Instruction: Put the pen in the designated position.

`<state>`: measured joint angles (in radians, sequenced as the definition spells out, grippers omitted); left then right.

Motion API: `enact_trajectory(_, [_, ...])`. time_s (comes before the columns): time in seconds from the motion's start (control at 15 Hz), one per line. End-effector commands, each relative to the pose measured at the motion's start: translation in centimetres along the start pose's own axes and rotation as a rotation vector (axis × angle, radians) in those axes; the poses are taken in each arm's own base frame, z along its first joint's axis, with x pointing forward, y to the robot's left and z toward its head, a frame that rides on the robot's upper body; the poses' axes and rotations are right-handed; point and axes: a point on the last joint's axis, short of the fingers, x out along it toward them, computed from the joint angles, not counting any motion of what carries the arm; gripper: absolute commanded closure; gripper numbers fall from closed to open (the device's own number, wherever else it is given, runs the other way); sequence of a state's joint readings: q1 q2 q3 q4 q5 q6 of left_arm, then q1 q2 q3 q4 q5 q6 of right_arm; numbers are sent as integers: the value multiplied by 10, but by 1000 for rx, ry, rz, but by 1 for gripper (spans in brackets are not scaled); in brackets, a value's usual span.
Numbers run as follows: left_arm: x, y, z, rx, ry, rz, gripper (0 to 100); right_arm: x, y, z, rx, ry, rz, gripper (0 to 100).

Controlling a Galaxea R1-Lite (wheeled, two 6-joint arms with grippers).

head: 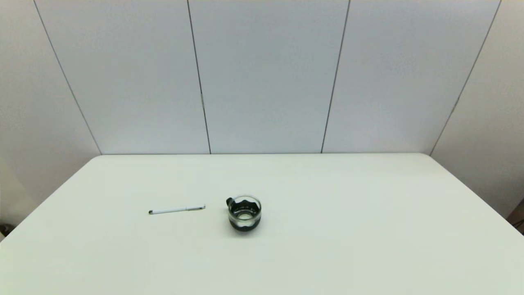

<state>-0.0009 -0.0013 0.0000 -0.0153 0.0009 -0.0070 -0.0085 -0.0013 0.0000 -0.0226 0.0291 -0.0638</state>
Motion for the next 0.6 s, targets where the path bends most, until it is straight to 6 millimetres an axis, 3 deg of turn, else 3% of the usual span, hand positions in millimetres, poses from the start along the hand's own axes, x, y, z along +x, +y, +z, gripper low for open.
enact_trajectory(0.07, [1,0,-3,-18,10,2,0,1,0,-4,0,15,2,0])
enact_trajectory(0.4, [5,0,-1,-10,67,7,0,1,0,-3,0,13,2,0])
enact_trajectory(0.6, [9,0,28,-11,75,-1,0,1,0,-4,0,15,0,0])
